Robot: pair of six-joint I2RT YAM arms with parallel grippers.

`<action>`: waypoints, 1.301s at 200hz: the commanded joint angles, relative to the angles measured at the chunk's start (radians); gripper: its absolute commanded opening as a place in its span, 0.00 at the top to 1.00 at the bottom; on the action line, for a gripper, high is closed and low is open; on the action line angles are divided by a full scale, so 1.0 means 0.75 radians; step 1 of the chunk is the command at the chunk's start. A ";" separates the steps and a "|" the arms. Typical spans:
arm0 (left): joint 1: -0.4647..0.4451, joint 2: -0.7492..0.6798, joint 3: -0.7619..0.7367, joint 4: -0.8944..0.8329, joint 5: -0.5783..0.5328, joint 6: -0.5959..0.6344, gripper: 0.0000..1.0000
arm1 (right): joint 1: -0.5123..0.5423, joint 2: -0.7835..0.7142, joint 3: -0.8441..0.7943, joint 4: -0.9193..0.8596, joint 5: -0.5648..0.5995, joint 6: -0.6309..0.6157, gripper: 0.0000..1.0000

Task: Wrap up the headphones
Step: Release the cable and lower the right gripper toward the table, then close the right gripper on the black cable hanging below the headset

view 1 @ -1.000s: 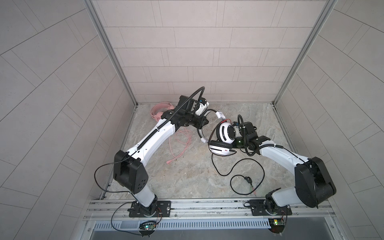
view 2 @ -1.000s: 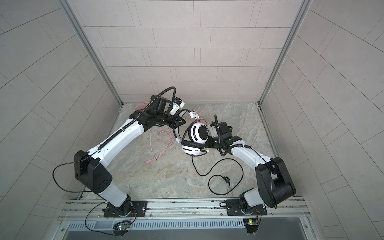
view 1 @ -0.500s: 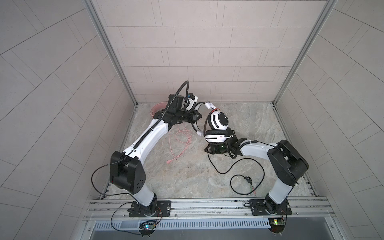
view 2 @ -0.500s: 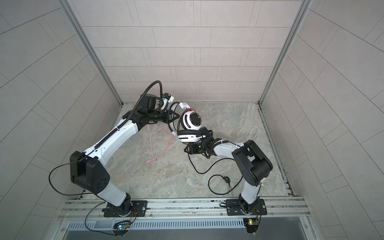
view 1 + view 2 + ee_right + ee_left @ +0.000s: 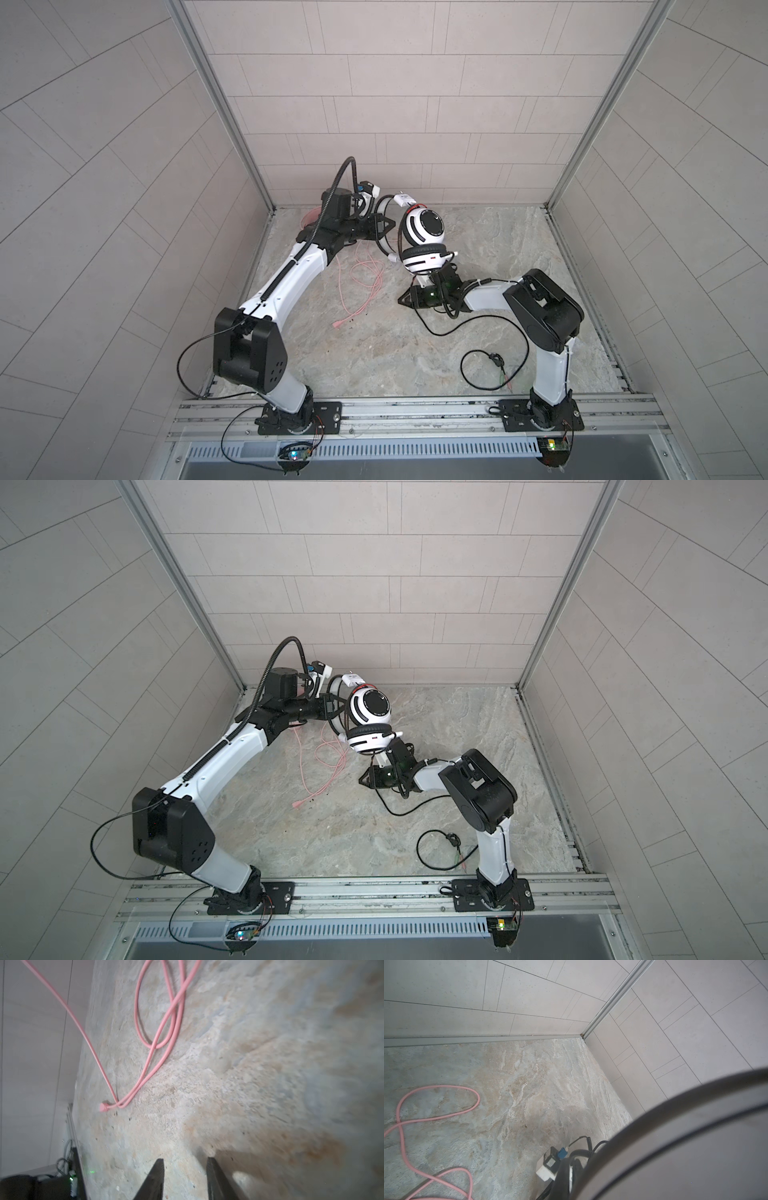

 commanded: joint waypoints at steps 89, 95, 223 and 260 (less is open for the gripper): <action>0.223 0.003 -0.098 0.346 0.028 -0.386 1.00 | 0.059 -0.164 -0.303 0.135 0.034 0.074 0.98; 0.225 0.001 -0.102 0.338 0.018 -0.377 1.00 | 0.067 -0.186 -0.316 0.127 0.046 0.061 0.98; 0.234 0.066 -0.046 0.080 -0.220 -0.307 1.00 | 0.205 -0.399 -0.337 -0.207 0.275 -0.060 1.00; 0.237 0.068 -0.045 0.038 -0.298 -0.326 1.00 | 0.261 -0.487 -0.334 -0.303 0.352 -0.075 1.00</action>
